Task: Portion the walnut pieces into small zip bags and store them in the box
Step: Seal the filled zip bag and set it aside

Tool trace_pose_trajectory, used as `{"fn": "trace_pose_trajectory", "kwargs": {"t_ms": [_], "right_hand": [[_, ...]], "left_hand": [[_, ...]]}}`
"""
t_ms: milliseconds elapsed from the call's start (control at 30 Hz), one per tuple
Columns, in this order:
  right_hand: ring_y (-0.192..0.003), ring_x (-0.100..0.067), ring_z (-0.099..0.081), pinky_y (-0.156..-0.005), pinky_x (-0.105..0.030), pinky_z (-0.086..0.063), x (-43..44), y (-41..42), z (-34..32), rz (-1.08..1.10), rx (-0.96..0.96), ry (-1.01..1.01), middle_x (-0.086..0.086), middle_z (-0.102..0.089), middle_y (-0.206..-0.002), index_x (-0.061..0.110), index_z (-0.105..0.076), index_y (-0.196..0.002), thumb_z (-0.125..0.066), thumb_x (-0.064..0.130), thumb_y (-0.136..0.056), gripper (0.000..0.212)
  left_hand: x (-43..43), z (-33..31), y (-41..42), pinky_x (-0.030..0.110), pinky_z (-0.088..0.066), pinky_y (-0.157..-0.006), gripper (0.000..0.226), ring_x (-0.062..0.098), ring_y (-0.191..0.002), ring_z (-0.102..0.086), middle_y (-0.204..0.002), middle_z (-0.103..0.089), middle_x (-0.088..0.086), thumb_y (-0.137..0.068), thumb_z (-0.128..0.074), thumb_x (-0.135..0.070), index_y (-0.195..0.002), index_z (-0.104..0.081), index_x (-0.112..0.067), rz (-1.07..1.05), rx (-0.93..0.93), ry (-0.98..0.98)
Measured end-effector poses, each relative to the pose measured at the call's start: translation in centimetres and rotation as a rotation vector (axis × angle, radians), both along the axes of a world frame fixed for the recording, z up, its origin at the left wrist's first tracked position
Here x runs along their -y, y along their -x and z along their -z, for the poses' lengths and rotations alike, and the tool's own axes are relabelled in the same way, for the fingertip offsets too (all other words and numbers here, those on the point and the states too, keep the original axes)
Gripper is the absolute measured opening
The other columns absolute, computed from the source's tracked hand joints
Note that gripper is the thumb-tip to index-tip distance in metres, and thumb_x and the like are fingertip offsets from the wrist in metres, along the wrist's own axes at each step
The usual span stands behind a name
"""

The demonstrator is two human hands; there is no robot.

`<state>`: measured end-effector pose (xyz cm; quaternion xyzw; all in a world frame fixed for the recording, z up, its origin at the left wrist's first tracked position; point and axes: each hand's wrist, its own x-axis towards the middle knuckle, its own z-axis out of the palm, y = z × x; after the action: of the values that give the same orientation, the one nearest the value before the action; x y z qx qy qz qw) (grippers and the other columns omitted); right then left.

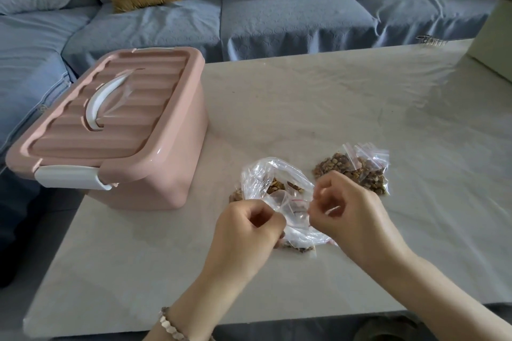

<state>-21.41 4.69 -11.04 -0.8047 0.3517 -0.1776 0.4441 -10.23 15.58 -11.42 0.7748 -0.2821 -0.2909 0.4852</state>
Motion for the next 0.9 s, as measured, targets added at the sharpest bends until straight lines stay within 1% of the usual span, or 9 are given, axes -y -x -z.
{"fn": "trace_pose_trajectory", "kwargs": {"t_ms": [133,233,300,367,433,533,667,800,900], "right_hand": [[-0.059,0.0,-0.048,-0.05,-0.012,-0.038,-0.5,-0.1,0.4,-0.165,-0.153,0.399,0.015,-0.051,-0.079,0.032,-0.07,-0.081,-0.058,0.009,-0.078,0.026],[-0.062,-0.004,-0.046,-0.056,-0.014,-0.036,-0.2,-0.6,0.7,-0.184,-0.202,0.312,0.01,-0.048,-0.086,0.027,-0.071,-0.101,-0.051,0.004,-0.083,0.036],[-0.065,-0.003,-0.048,-0.059,-0.014,-0.037,0.4,-0.6,0.6,-0.188,-0.156,0.14,0.009,-0.05,-0.082,0.021,-0.072,-0.099,-0.052,-0.002,-0.08,0.036],[-0.06,0.001,-0.048,-0.059,-0.012,-0.039,0.8,-0.5,0.1,-0.23,-0.085,-0.048,0.01,-0.053,-0.078,0.028,-0.072,-0.094,-0.054,-0.005,-0.077,0.041],[-0.057,0.001,-0.047,-0.059,-0.012,-0.04,0.8,-0.5,-0.3,-0.313,-0.03,-0.171,0.015,-0.057,-0.075,0.037,-0.07,-0.09,-0.057,-0.006,-0.077,0.046],[-0.06,0.001,-0.049,-0.058,-0.011,-0.04,0.7,-0.6,-0.5,-0.362,-0.028,-0.153,0.017,-0.056,-0.074,0.04,-0.066,-0.084,-0.057,-0.006,-0.077,0.048],[-0.084,0.001,-0.05,-0.075,-0.011,-0.041,0.3,-0.1,-0.3,-0.278,-0.072,0.044,0.016,-0.05,-0.09,0.044,-0.065,-0.095,-0.06,0.011,-0.082,0.036],[-0.069,-0.002,-0.057,-0.069,-0.018,-0.048,-0.7,-0.2,-0.8,-0.289,-0.029,-0.149,0.012,-0.065,-0.076,0.039,-0.067,-0.092,-0.065,0.029,-0.08,0.016],[-0.06,0.007,-0.056,-0.061,-0.007,-0.039,-0.7,-0.4,-0.4,-0.289,-0.048,-0.198,0.022,-0.066,-0.067,0.035,-0.07,-0.09,-0.067,0.025,-0.081,0.014]], "left_hand": [[0.0,0.1,0.1,0.03,-0.039,-0.049,0.021,0.017,-0.047,-0.046,-0.057,-0.058,0.011,-0.073,-0.059,-0.017,-0.057,-0.054,-0.004,0.03,0.226,-0.091],[-0.1,0.1,0.2,0.026,-0.038,-0.051,0.021,0.007,-0.048,-0.042,-0.056,-0.053,0.005,-0.074,-0.061,-0.019,-0.06,-0.053,-0.007,0.105,0.284,-0.059],[-0.3,0.5,-0.2,0.011,-0.038,-0.061,0.019,-0.003,-0.067,-0.049,-0.074,-0.056,-0.016,-0.071,-0.067,-0.031,-0.079,-0.056,-0.018,0.161,0.398,0.041],[-0.3,1.2,-0.9,0.005,-0.029,-0.093,0.067,-0.012,-0.114,-0.036,-0.12,-0.04,-0.032,-0.065,-0.071,-0.05,-0.121,-0.038,-0.032,0.307,0.572,0.066],[0.2,1.5,-1.1,0.012,-0.015,-0.109,0.095,-0.011,-0.131,-0.015,-0.134,-0.023,-0.035,-0.061,-0.074,-0.056,-0.133,-0.014,-0.039,0.423,0.659,0.025],[1.1,2.2,-0.6,0.017,-0.03,-0.099,0.068,-0.001,-0.111,-0.037,-0.112,-0.048,-0.016,-0.063,-0.065,-0.053,-0.12,-0.035,-0.031,0.419,0.73,0.071],[1.3,3.2,-0.3,0.014,-0.032,-0.081,0.035,0.006,-0.088,-0.043,-0.092,-0.044,-0.014,-0.069,-0.047,-0.046,-0.097,-0.039,-0.026,0.306,0.83,-0.013],[1.5,3.7,0.0,0.021,-0.035,-0.072,0.03,0.011,-0.076,-0.046,-0.084,-0.047,-0.009,-0.068,-0.043,-0.046,-0.087,-0.037,-0.024,0.189,0.985,-0.026],[1.4,4.1,0.0,0.02,-0.034,-0.075,0.031,0.012,-0.078,-0.038,-0.085,-0.049,-0.006,-0.067,-0.046,-0.043,-0.087,-0.036,-0.022,0.206,0.979,0.042]]}}
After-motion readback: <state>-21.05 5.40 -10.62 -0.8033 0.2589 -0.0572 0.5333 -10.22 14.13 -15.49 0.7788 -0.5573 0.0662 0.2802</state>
